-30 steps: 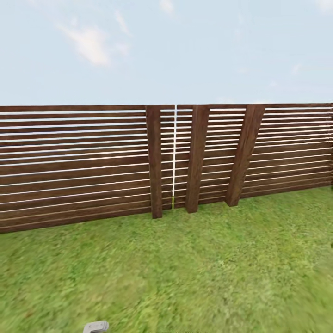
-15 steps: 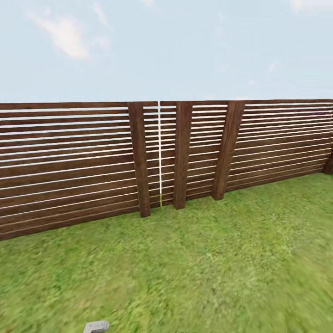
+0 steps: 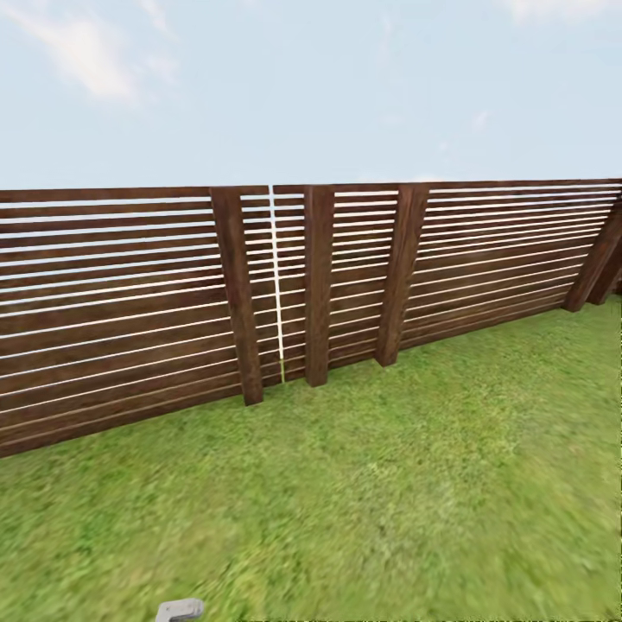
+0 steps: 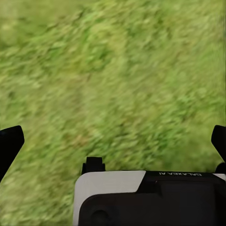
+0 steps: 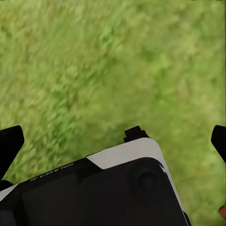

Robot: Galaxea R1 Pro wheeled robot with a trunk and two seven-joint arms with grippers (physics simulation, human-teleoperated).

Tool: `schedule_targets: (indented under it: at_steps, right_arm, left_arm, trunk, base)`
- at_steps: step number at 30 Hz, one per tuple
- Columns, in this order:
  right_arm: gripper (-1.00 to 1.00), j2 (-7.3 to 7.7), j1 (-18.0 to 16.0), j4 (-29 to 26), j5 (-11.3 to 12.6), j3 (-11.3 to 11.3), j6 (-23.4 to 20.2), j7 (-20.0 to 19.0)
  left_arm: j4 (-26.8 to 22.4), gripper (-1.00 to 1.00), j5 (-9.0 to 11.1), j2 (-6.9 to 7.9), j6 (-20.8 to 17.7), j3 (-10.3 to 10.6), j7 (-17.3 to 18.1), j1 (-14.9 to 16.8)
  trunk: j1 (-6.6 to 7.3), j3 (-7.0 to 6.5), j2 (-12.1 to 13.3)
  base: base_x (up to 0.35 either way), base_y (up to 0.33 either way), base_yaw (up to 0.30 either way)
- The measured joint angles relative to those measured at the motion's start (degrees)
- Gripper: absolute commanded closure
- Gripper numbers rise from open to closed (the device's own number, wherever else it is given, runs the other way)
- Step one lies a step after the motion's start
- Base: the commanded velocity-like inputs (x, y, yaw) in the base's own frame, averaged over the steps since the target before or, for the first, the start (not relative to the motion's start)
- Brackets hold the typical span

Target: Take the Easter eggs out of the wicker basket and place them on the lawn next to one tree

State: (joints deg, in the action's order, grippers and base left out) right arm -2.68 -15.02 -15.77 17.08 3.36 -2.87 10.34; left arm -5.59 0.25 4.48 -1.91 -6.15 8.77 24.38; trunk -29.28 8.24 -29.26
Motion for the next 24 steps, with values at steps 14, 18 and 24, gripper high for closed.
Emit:
schedule_targets:
  at_steps: [14, 18, 24]
  right_arm:
    - [-1.00, -0.16, 0.0, -0.5, 0.0, 0.0, 0.0, 0.0]
    - [-1.00, -0.17, 0.0, -0.5, 0.0, 0.0, 0.0, 0.0]
    - [-1.00, -0.17, 0.0, -0.5, 0.0, 0.0, 0.0, 0.0]
  left_arm:
    - [0.1, -1.00, 0.0, -0.09, 0.1, 0.1, 0.0, 0.0]
    - [0.1, -1.00, 0.0, 0.01, 0.2, 0.1, 0.0, 0.0]
    - [0.1, -1.00, -0.1, 0.12, 0.1, 0.1, -0.1, 0.0]
  trunk:
    - [1.55, -0.81, 2.8]
    - [1.55, -0.60, 2.8]
    - [1.56, -0.30, 2.8]
  base:
    - [0.000, 0.000, -0.129]
    - [0.000, 0.000, -0.226]
    - [0.065, 0.000, -0.240]
